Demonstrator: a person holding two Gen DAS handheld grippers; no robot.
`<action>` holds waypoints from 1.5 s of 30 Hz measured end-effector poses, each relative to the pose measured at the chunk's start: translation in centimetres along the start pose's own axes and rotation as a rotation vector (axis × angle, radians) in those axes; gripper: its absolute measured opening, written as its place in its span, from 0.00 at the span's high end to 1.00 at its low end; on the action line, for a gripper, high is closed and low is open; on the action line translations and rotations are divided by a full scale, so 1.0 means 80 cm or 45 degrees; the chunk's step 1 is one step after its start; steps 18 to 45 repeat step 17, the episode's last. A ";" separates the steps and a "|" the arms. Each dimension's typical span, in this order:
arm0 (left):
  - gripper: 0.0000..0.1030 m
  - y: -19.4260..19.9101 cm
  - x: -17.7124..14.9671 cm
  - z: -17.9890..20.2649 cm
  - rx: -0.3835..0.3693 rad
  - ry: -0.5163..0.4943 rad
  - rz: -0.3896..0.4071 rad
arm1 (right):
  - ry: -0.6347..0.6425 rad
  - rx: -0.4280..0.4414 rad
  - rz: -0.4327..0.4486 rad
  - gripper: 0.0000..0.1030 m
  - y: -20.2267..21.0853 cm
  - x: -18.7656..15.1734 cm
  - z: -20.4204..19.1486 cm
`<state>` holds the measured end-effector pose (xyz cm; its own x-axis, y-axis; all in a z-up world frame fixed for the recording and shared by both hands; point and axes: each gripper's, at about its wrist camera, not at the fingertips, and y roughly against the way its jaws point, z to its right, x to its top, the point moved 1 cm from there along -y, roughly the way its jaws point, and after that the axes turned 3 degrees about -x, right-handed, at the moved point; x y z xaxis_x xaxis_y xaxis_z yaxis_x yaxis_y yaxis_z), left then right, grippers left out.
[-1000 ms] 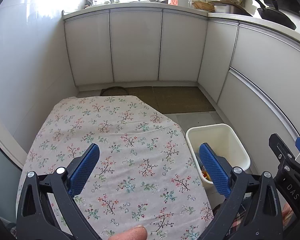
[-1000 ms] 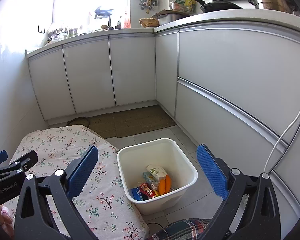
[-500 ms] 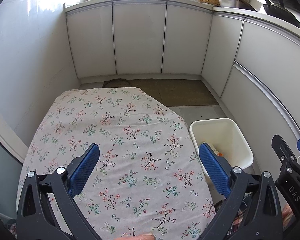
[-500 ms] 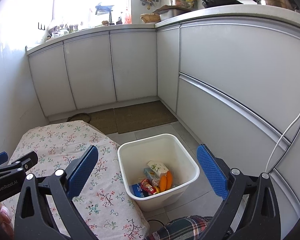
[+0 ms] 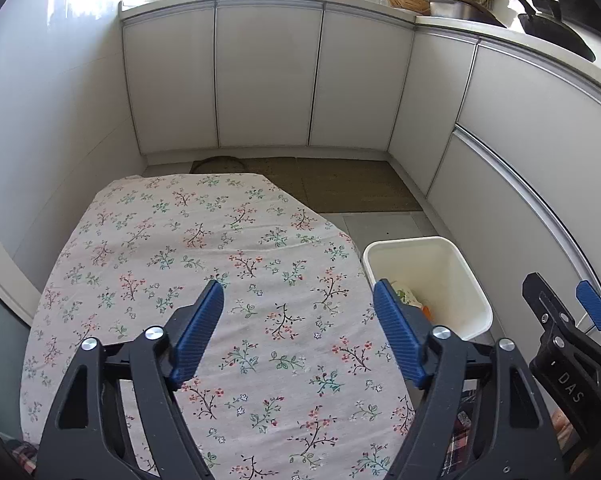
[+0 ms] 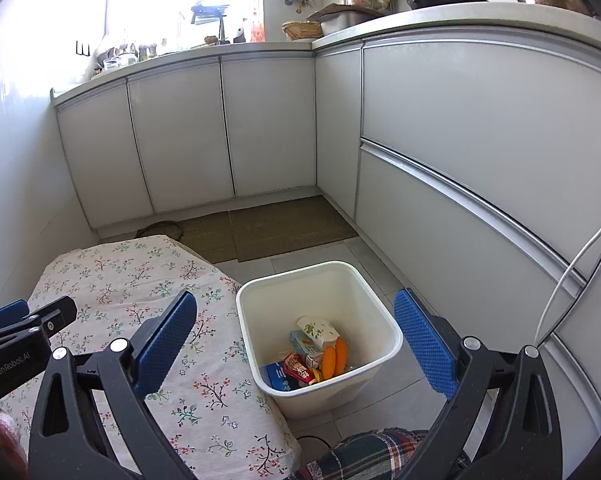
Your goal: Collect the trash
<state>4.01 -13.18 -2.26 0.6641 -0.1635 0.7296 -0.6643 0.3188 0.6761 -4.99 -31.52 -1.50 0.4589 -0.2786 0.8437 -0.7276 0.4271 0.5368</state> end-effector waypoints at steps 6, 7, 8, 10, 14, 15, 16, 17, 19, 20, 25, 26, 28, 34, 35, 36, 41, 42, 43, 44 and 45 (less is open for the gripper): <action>0.38 0.005 -0.002 0.004 -0.024 -0.015 0.032 | 0.003 -0.007 0.000 0.07 0.000 0.001 -0.002; 0.38 0.005 -0.002 0.005 -0.021 -0.018 0.035 | 0.003 -0.008 0.001 0.07 0.000 0.001 -0.002; 0.38 0.006 -0.001 0.006 -0.019 -0.022 0.035 | 0.003 -0.009 0.002 0.07 0.001 0.001 -0.003; 0.33 0.006 -0.001 0.009 -0.004 -0.029 0.031 | 0.006 -0.009 0.005 0.07 0.001 0.002 -0.002; 0.15 0.007 -0.001 0.011 0.050 -0.046 0.035 | 0.008 -0.014 0.010 0.07 0.002 0.002 -0.003; 0.12 0.008 -0.001 0.011 0.059 -0.045 0.043 | 0.011 -0.016 0.009 0.07 0.002 0.001 -0.003; 0.11 0.010 0.000 0.012 0.079 -0.047 0.057 | 0.012 -0.017 0.009 0.07 0.002 0.001 -0.003; 0.10 0.012 0.000 0.012 0.089 -0.050 0.066 | 0.012 -0.017 0.009 0.07 0.002 0.001 -0.003; 0.10 0.012 0.000 0.012 0.089 -0.050 0.066 | 0.012 -0.017 0.009 0.07 0.002 0.001 -0.003; 0.10 0.012 0.000 0.012 0.089 -0.050 0.066 | 0.012 -0.017 0.009 0.07 0.002 0.001 -0.003; 0.10 0.012 0.000 0.012 0.089 -0.050 0.066 | 0.012 -0.017 0.009 0.07 0.002 0.001 -0.003; 0.10 0.012 0.000 0.012 0.089 -0.050 0.066 | 0.012 -0.017 0.009 0.07 0.002 0.001 -0.003; 0.10 0.012 0.000 0.012 0.089 -0.050 0.066 | 0.012 -0.017 0.009 0.07 0.002 0.001 -0.003; 0.10 0.012 0.000 0.012 0.089 -0.050 0.066 | 0.012 -0.017 0.009 0.07 0.002 0.001 -0.003; 0.10 0.012 0.000 0.012 0.089 -0.050 0.066 | 0.012 -0.017 0.009 0.07 0.002 0.001 -0.003; 0.10 0.012 0.000 0.012 0.089 -0.050 0.066 | 0.012 -0.017 0.009 0.07 0.002 0.001 -0.003; 0.10 0.012 0.000 0.012 0.089 -0.050 0.066 | 0.012 -0.017 0.009 0.07 0.002 0.001 -0.003; 0.10 0.012 0.000 0.012 0.089 -0.050 0.066 | 0.012 -0.017 0.009 0.07 0.002 0.001 -0.003; 0.10 0.012 0.000 0.012 0.089 -0.050 0.066 | 0.012 -0.017 0.009 0.07 0.002 0.001 -0.003; 0.10 0.012 0.000 0.012 0.089 -0.050 0.066 | 0.012 -0.017 0.009 0.07 0.002 0.001 -0.003; 0.10 0.012 0.000 0.012 0.089 -0.050 0.066 | 0.012 -0.017 0.009 0.07 0.002 0.001 -0.003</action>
